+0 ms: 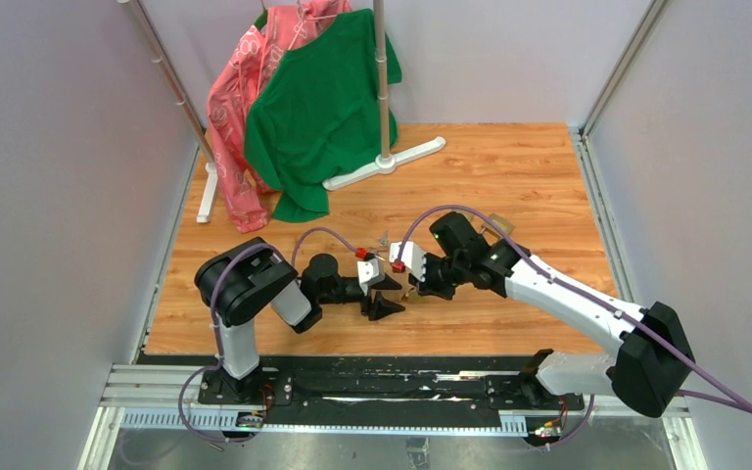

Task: Lock with the key
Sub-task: Lock the lock.

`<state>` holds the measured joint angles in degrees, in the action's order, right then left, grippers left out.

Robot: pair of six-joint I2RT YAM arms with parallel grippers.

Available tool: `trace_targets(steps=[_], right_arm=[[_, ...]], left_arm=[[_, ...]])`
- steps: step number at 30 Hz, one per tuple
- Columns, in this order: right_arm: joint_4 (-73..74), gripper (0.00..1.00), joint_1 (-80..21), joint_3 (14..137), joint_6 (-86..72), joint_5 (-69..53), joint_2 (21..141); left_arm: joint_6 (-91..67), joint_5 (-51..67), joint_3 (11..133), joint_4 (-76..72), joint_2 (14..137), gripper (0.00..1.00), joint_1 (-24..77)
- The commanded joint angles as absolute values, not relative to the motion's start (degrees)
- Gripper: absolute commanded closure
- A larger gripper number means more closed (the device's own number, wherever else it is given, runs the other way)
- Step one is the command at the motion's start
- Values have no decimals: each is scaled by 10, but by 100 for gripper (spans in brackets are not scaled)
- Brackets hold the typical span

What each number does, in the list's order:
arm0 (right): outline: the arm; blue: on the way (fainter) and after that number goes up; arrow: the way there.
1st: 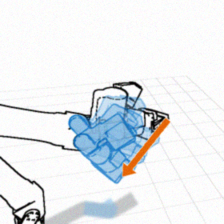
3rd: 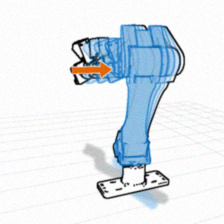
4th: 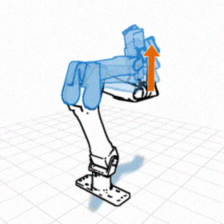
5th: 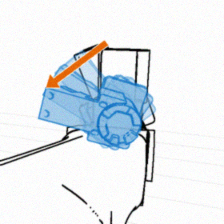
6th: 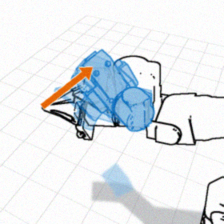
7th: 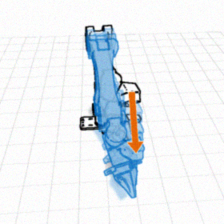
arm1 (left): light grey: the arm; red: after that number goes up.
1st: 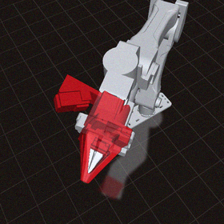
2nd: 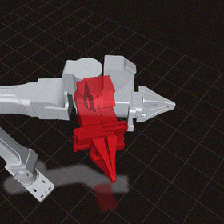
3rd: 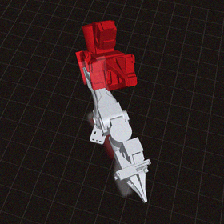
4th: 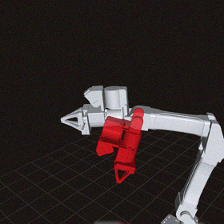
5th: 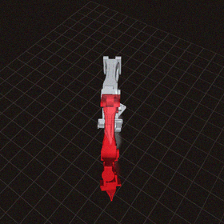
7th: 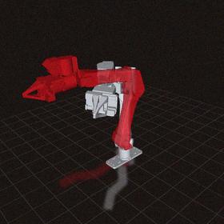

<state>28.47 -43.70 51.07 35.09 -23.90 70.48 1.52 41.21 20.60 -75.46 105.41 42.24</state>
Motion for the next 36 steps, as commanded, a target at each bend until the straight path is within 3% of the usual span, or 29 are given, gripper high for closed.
trace_targets(steps=[1,8,15,25,30,34,36], right_arm=[[284,100,-460,510,350,-211,700],[244,100,-465,490,337,-220,716],[228,100,-465,486,334,-214,737],[200,100,-465,471,327,-216,743],[189,100,-465,463,329,-226,734],[178,100,-465,452,347,-215,727],[168,100,-465,444,353,-221,725]], left_arm=[[-53,401,216,-854,1069,38,429],[-76,391,222,-870,1102,38,436],[-11,425,230,-848,1134,43,439],[-37,443,253,-865,1157,51,439],[-39,445,258,-866,1163,69,440],[-35,456,260,-867,1165,100,440],[-34,458,261,-865,1164,100,440]])
